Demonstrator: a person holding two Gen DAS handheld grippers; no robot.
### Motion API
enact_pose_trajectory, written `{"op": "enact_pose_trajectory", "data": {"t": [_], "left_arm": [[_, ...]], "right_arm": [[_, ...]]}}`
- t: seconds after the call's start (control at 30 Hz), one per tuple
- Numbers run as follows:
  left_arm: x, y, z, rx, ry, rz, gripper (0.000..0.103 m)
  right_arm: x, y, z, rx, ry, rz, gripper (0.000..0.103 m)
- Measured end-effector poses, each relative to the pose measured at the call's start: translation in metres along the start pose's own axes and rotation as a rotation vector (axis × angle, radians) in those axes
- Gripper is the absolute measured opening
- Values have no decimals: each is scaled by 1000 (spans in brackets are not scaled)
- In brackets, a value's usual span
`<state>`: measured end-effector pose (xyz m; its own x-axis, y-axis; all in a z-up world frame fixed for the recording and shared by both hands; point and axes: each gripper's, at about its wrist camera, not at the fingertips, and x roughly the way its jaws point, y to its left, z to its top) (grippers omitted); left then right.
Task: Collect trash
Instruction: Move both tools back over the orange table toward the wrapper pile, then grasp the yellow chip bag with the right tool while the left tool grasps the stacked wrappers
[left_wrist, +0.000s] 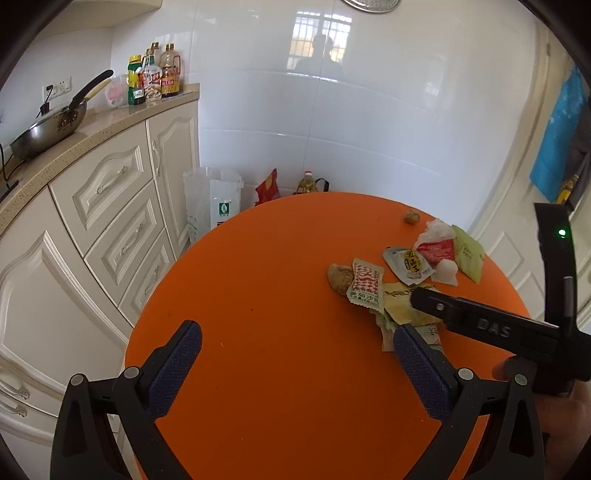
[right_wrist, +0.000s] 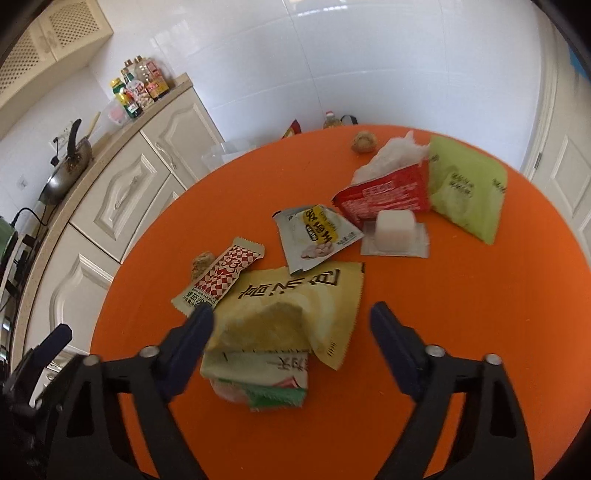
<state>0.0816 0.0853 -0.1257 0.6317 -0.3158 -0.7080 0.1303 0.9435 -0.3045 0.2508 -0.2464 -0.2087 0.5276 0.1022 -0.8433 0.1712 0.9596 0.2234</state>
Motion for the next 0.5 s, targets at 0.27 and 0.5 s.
{"op": "enact_pose_trajectory", "data": {"t": [0.27,0.5], "left_arm": [[23,1,7,9,14,-13,102],[39,-11,9,34,30,-31,102]], "right_arm": [[12,5,0,-10,10,41,48],[-13,-22,-8,-11,-15,43,38]]}}
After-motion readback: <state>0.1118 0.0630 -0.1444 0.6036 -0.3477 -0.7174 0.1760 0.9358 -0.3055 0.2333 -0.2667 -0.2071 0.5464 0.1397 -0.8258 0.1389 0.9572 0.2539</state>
